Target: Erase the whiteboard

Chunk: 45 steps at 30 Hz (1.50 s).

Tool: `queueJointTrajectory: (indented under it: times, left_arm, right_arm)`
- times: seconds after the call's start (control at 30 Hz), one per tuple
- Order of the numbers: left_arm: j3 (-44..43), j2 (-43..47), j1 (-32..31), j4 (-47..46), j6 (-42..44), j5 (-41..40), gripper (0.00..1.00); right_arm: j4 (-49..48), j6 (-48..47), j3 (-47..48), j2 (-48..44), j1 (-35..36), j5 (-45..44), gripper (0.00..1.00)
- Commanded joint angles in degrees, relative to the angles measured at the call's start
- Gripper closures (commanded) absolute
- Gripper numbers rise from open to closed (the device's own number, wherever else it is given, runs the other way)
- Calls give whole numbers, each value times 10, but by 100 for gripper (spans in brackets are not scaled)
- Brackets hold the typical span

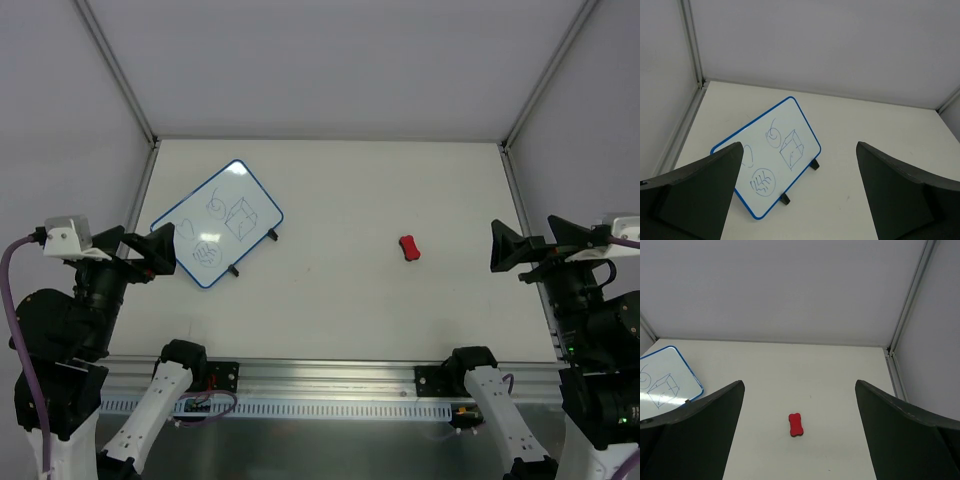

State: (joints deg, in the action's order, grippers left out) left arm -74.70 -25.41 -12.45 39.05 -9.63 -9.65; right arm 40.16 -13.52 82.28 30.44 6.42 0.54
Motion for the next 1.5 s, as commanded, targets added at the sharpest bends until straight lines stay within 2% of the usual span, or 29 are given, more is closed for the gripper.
queueJointTrajectory:
  times: [0.0,0.2,0.47,0.57,0.67,0.8,0.83,1.0,1.13,1.23,1.3,1.37,1.47]
  left_arm:
    - [4,-12,-6,1,-10,3,1]
    - [40,-42,-6,16,-52,15,1]
    - [146,-84,-6,-3,-136,11,1]
    - [197,-85,-1,-30,-149,-19,1]
    - [236,-90,29,-47,-163,-24,1]
    - [273,-110,111,-71,-173,16,1]
    - [278,-118,162,-75,-175,30,1]
    - [296,-155,254,-107,-160,90,4]
    - [315,-169,307,-154,-138,134,13]
    - [336,-179,335,-193,-105,140,25]
    - [350,-187,365,-229,-99,175,32]
    - [358,-199,382,-254,-95,225,32]
    - [349,-213,403,-274,-76,255,25]
  right_arm:
    - [-15,6,2,1,4,29,1]
    - [-16,31,-29,9,3,121,1]
    - [-30,70,-112,30,3,235,1]
    - [-38,70,-145,33,4,266,1]
    - [-39,41,-179,43,4,309,1]
    - [-41,31,-216,50,4,351,1]
    - [-44,32,-223,52,5,364,1]
    - [-46,28,-231,61,16,376,1]
    - [-45,18,-240,60,26,385,1]
    - [-54,18,-253,58,37,405,1]
    - [-61,18,-261,57,47,411,1]
    - [-65,18,-270,54,55,417,1]
    - [-66,11,-273,52,79,423,1]
